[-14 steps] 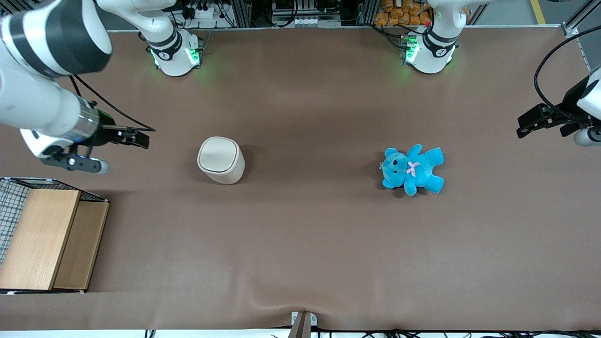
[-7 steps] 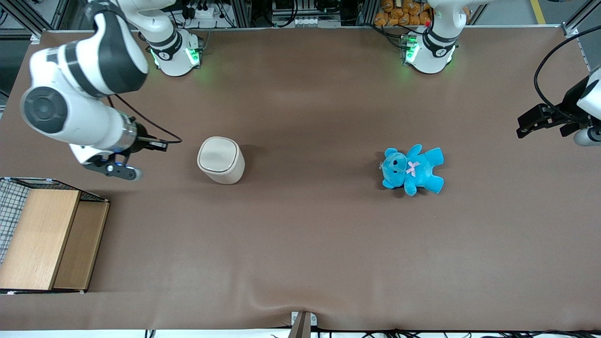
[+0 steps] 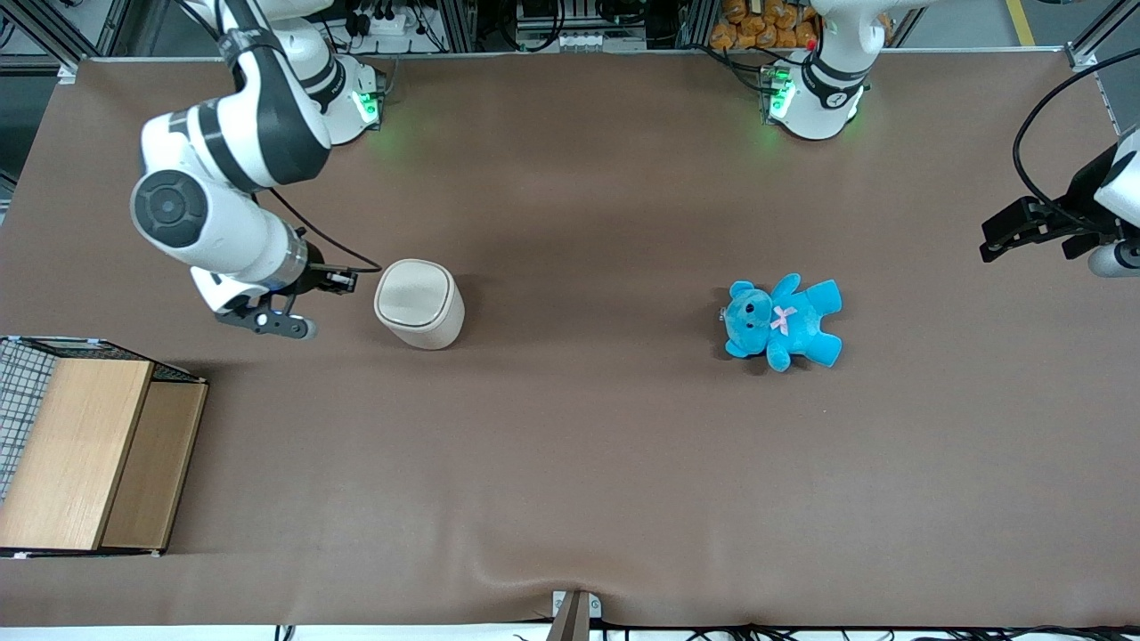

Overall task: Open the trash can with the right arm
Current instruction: 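Move the right gripper toward the white trash can's lid, then lower the right gripper onto the lid edge of the trash can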

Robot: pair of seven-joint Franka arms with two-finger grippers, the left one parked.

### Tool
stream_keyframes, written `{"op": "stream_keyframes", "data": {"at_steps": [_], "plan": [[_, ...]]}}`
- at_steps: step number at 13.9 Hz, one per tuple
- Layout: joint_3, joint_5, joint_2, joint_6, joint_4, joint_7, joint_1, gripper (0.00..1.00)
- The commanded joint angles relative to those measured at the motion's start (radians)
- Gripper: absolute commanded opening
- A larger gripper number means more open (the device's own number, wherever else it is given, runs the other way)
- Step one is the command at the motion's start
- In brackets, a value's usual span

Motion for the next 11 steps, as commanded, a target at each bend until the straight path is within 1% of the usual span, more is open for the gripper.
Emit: {"op": "stream_keyframes", "data": {"at_steps": [1,6,8,11], "plan": [[-0.003,0.008,-0.053,0.087,-0.105,-0.039,0.009,0.00],[-0.003,0.008,-0.044,0.167,-0.155,-0.041,0.041,0.00],[-0.003,0.008,-0.044,0.229,-0.202,-0.041,0.044,0.00],[-0.003,0.008,-0.039,0.253,-0.222,-0.034,0.072,0.00]]}}
